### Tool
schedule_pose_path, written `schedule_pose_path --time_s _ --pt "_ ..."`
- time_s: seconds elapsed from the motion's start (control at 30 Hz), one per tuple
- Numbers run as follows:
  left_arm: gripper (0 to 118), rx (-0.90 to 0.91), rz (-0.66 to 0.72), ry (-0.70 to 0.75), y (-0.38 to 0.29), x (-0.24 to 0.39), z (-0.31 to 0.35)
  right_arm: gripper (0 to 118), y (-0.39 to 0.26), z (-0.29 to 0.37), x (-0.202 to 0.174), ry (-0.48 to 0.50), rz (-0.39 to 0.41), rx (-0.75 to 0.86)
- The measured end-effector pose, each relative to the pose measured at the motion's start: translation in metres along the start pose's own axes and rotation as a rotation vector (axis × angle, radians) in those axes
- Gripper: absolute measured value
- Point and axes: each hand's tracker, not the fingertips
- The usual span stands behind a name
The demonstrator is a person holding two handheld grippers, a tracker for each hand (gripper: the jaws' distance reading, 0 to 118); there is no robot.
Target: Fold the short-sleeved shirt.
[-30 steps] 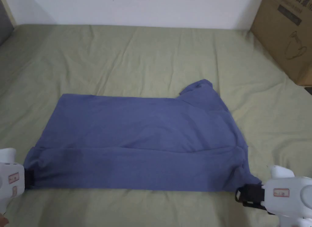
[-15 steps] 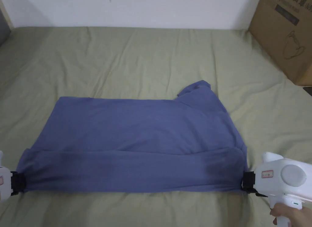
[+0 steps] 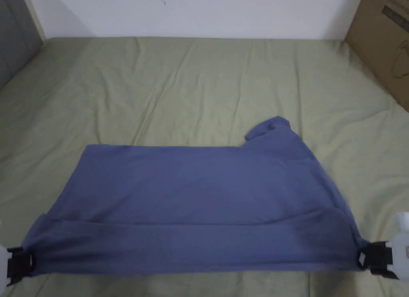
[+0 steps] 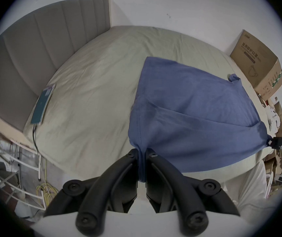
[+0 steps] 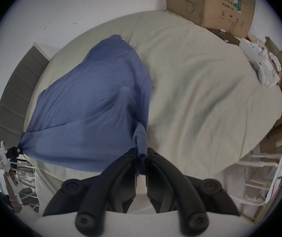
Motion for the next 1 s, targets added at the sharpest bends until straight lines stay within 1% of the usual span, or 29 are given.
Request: schedule_pose_path --time_s 0.07,0.13,0.17,0.2,0.23,0.27,0.3,0.33,0.4,0.43,0.47,0.5,0.53,0.57,0.6,0.67,0.73,0.8,0.87,1.0 --pt "7 -0.025 0.005 0.015 -0.019 -0.001 -0.003 9 -0.022 -0.004 -0.003 -0.019 0.002 -0.041" --pt "8 -0.028 0.028 0.009 -0.032 -0.005 -0.011 9 -0.037 -0.014 -0.005 -0.028 0.034 -0.056" --pt "19 -0.038 0.045 0.009 -0.034 -0.005 -0.013 10 -0.041 -0.019 -0.007 -0.034 0.041 -0.055" --pt "37 -0.040 0.056 0.020 -0.033 -0.005 -0.014 14 -0.037 -0.028 -0.002 -0.035 0.039 -0.060" --pt "59 -0.034 0.055 0.044 -0.032 -0.004 -0.013 31 -0.036 -0.027 -0.005 -0.045 0.049 -0.062" --pt "90 -0.014 0.044 0.065 -0.031 -0.002 -0.010 62 -0.036 -0.026 -0.009 -0.072 0.064 -0.052" --pt "107 0.009 0.038 0.068 -0.028 -0.002 -0.005 75 -0.034 -0.023 -0.012 -0.086 0.084 -0.038" --pt "111 0.022 0.041 0.066 -0.025 -0.001 -0.001 76 -0.029 -0.018 -0.013 -0.081 0.093 -0.020" --pt "103 0.088 0.062 0.018 -0.015 0.003 0.013 76 -0.020 -0.007 -0.019 -0.072 0.099 0.015" --pt "96 0.102 0.076 -0.009 -0.011 0.005 0.019 75 -0.016 -0.002 -0.022 -0.062 0.103 0.032" --pt "76 0.110 0.086 -0.040 -0.005 0.009 0.022 69 -0.010 0.005 -0.024 -0.033 0.106 0.071" --pt "53 0.129 0.082 -0.063 -0.001 0.012 0.025 57 -0.006 0.010 -0.027 -0.015 0.111 0.093" --pt "28 0.145 0.072 -0.066 0.003 0.017 0.026 37 -0.001 0.015 -0.031 -0.015 0.119 0.115" --pt "5 0.139 0.059 -0.059 0.007 0.023 0.024 9 0.002 0.018 -0.036 -0.019 0.134 0.139" --pt "3 0.135 0.038 -0.051 0.010 0.028 0.021 4 0.005 0.020 -0.040 -0.025 0.153 0.155" --pt "0 0.124 0.000 -0.035 0.012 0.036 0.010 0 0.007 0.013 -0.043 -0.019 0.153 0.152" --pt "0 0.109 -0.018 -0.036 0.011 0.042 -0.003 0 0.009 -0.001 -0.043 0.030 0.140 0.119" --pt "0 0.077 -0.009 -0.051 0.016 0.044 -0.014 0 0.020 -0.016 -0.043 0.045 0.124 0.063" --pt "0 0.075 -0.009 -0.054 0.021 0.048 -0.016 0 0.032 -0.017 -0.045 0.035 0.120 0.083" --pt "0 0.084 -0.015 -0.051 0.042 0.052 -0.019 0 0.074 -0.014 -0.047 0.063 0.099 0.121"
